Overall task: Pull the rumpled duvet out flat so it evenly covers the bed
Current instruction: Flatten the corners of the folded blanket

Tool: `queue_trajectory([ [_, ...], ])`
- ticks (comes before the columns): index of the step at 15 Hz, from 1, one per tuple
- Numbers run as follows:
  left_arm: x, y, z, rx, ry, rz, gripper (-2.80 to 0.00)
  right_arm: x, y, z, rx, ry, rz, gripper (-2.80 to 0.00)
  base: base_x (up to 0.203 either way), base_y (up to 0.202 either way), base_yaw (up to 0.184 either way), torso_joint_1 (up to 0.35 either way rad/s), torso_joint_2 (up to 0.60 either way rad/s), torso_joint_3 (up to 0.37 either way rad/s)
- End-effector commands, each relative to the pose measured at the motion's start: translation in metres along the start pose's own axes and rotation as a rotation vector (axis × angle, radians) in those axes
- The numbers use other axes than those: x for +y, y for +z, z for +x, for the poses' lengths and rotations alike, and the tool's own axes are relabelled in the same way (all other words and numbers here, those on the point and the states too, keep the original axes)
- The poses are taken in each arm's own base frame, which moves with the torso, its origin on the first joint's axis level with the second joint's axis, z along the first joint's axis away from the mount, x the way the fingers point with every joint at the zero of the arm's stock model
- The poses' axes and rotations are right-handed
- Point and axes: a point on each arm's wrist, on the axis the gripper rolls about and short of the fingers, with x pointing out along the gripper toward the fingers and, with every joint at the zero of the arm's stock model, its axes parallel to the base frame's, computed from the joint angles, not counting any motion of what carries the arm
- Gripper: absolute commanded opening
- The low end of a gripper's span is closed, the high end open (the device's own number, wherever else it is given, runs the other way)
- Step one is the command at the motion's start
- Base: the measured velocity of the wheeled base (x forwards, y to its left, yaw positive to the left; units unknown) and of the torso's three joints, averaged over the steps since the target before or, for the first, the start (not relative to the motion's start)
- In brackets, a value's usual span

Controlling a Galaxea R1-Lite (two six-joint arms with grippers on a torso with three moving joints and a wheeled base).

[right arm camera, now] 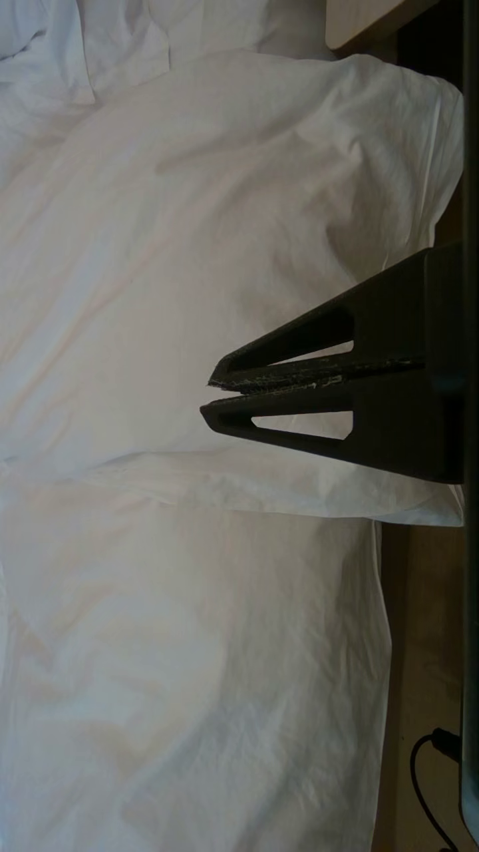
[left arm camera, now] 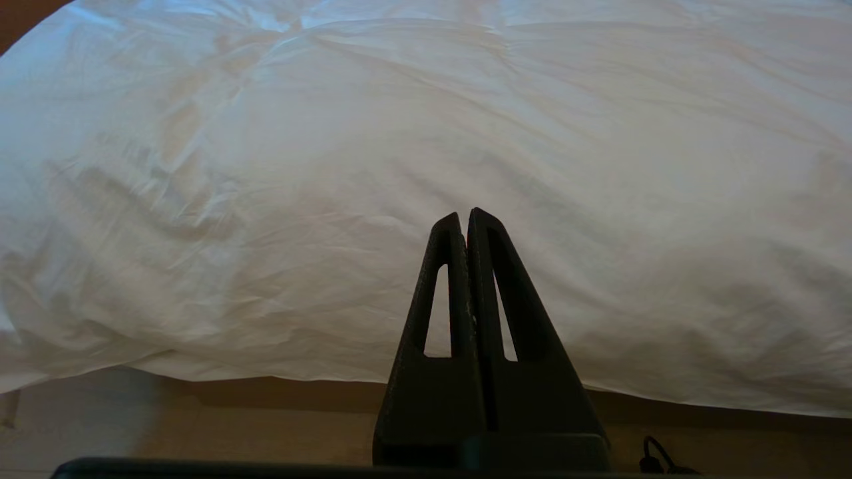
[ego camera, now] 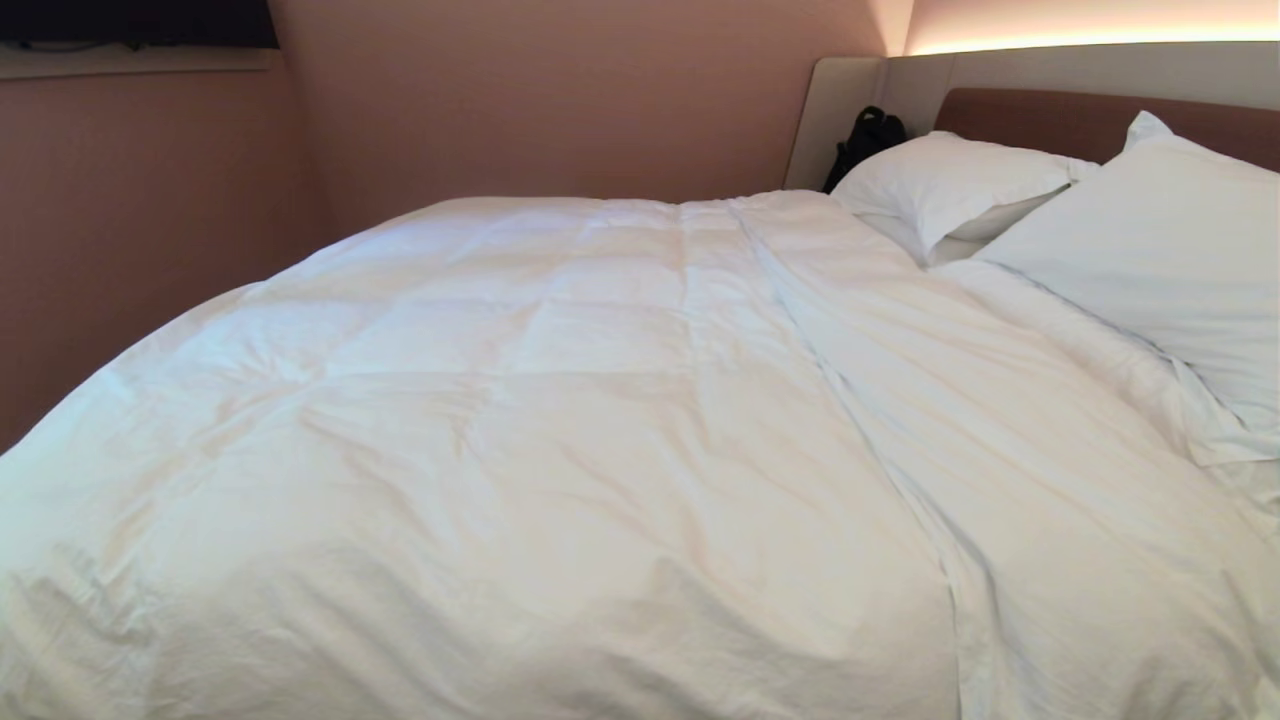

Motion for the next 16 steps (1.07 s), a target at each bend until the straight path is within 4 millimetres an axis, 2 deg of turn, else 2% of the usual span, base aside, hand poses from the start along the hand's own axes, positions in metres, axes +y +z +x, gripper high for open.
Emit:
queue_trajectory([
  [1, 0.0, 0.0001, 0.0, -0.001, 0.001, -0.001, -2.8, 0.0, 0.0, 0.0, -0.001, 0.001, -0.001, -2.8, 0.0, 0.0, 0.0, 0.0, 0.0, 0.0],
  [16, 0.0, 0.0001, 0.0, -0.001, 0.001, -0.001, -2.8, 0.0, 0.0, 0.0, -0.001, 0.001, -0.001, -2.8, 0.0, 0.0, 0.0, 0.0, 0.0, 0.0],
])
